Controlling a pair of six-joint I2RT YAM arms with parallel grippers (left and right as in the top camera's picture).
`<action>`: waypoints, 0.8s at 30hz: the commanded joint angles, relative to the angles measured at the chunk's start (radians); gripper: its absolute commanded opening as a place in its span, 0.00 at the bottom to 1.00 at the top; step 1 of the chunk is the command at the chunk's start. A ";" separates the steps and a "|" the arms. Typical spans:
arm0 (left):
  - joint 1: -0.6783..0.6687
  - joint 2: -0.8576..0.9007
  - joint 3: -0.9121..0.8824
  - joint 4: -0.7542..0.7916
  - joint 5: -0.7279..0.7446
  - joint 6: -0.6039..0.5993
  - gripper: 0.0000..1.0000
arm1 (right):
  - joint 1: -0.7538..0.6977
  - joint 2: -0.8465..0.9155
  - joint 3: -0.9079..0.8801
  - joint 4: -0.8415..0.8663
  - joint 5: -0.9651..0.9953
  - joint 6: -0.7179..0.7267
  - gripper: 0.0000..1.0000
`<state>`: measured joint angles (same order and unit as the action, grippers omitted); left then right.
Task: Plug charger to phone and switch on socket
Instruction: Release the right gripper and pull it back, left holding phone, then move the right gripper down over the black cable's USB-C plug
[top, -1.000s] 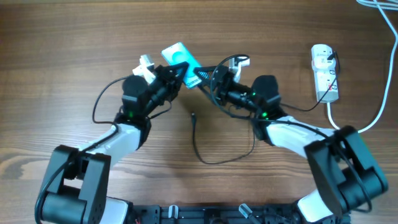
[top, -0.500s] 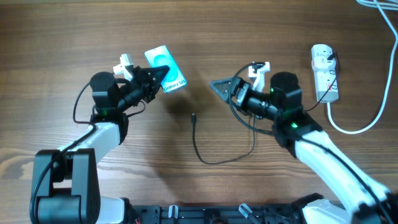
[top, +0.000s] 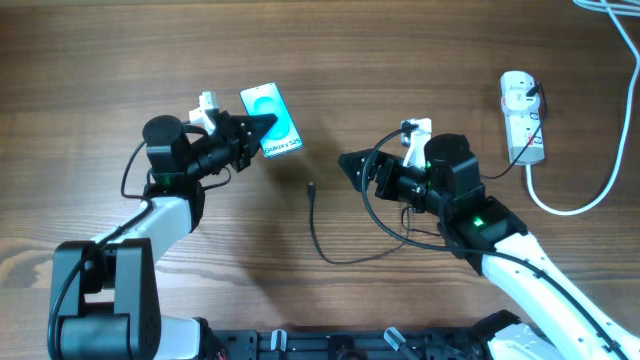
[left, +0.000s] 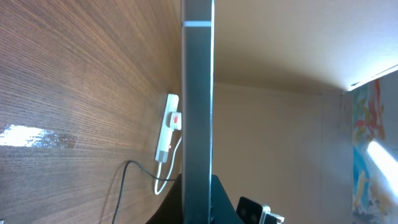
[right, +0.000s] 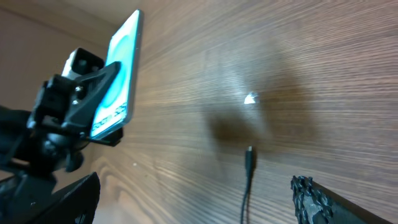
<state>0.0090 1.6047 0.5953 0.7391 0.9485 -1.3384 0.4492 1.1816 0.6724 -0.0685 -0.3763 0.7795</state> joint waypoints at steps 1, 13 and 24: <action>-0.023 -0.007 0.029 0.008 0.027 -0.060 0.04 | 0.004 -0.009 0.002 -0.019 0.066 -0.028 1.00; -0.139 0.076 0.242 -0.126 0.029 -0.171 0.04 | 0.004 -0.009 0.002 -0.212 0.133 -0.123 1.00; -0.194 0.225 0.373 -0.217 0.029 -0.245 0.04 | 0.029 -0.009 0.002 -0.233 0.165 -0.232 0.95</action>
<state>-0.1791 1.8061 0.9310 0.5156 0.9565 -1.5639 0.4507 1.1812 0.6724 -0.3035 -0.2558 0.6197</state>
